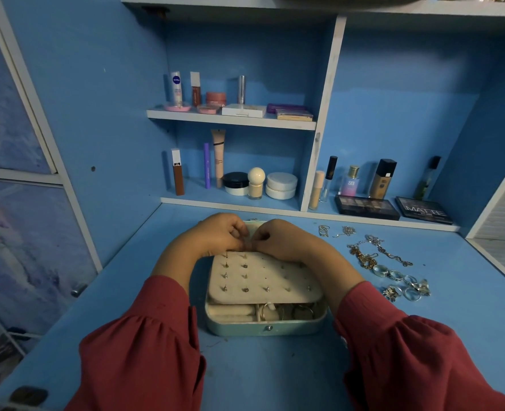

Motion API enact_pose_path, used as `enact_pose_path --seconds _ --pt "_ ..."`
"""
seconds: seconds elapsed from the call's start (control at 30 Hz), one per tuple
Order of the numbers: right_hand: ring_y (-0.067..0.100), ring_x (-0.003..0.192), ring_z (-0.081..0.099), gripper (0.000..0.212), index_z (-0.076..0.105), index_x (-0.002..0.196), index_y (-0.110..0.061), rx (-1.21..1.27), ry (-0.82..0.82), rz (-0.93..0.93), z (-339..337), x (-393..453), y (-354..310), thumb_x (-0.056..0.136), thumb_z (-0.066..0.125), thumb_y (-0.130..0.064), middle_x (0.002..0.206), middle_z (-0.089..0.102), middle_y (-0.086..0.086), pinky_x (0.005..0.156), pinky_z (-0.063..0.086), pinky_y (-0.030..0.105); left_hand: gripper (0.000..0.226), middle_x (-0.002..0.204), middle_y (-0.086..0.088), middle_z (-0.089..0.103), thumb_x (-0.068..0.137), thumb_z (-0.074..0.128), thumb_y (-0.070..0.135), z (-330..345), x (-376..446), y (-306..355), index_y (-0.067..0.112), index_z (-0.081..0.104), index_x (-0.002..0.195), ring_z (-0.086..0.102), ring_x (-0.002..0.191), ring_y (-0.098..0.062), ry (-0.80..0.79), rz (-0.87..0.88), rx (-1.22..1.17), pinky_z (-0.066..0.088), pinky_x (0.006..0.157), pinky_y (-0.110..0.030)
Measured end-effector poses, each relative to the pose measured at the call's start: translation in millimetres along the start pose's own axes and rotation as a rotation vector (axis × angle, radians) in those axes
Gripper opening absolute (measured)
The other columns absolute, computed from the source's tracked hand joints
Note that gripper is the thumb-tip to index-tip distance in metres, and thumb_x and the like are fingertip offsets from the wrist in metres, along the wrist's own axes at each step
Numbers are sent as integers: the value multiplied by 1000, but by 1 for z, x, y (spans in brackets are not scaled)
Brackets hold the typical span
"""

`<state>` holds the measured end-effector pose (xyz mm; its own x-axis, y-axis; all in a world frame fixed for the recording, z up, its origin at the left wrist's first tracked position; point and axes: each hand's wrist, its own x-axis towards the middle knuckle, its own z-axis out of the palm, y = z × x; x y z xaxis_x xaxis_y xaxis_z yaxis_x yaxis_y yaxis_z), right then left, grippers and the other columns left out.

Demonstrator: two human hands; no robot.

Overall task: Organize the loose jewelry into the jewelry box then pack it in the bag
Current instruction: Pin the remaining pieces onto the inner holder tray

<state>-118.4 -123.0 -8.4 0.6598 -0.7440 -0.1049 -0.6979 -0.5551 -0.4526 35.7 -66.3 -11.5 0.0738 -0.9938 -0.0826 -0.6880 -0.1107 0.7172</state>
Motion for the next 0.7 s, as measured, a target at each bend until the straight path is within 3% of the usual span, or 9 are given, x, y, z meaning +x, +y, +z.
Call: enact_pose_path --seconds 0.07,0.17,0.27,0.37,0.53,0.7 --pt "19 94 60 37 71 102 -15 -3 -34 3 -1 2 -2 89 58 -48 102 67 4 86 49 34 29 92 -6 66 83 69 3 -1 0 1 13 58 108 63 85 -18 -3 -20 -65 52 78 -30" --pt "16 90 56 33 69 97 -16 -25 -69 -20 -5 3 -8 89 60 -47 97 64 0 80 45 30 27 97 -16 67 85 62 -1 -4 1 -2 21 56 99 63 86 -25 53 -42 -116 50 75 -36" --pt "14 90 55 22 68 93 -19 -20 -72 -35 -7 7 -12 87 64 -40 95 63 -3 78 43 27 26 98 -17 68 84 60 -4 -6 2 -7 20 56 94 65 94 -29 107 -41 -124 52 82 -39" --pt "16 93 57 39 72 102 -15 -14 -118 -4 -7 12 -18 85 63 -49 103 66 1 83 46 29 25 97 -14 69 83 61 -4 -6 2 -8 19 57 93 66 95 -25 139 -38 -150 52 87 -39" --pt "10 70 47 41 59 71 -20 -50 -155 18 -3 15 -26 87 55 -58 76 53 -2 61 34 24 22 92 -6 69 87 57 -1 -5 4 -11 20 57 93 66 92 -19 177 -42 -183 52 87 -34" --pt "18 90 54 35 69 111 -10 26 -126 22 -9 14 -25 93 56 -38 101 63 5 71 40 24 14 97 -4 68 90 56 8 -6 5 -12 21 59 94 64 95 -17 205 -37 -186 51 87 -33"
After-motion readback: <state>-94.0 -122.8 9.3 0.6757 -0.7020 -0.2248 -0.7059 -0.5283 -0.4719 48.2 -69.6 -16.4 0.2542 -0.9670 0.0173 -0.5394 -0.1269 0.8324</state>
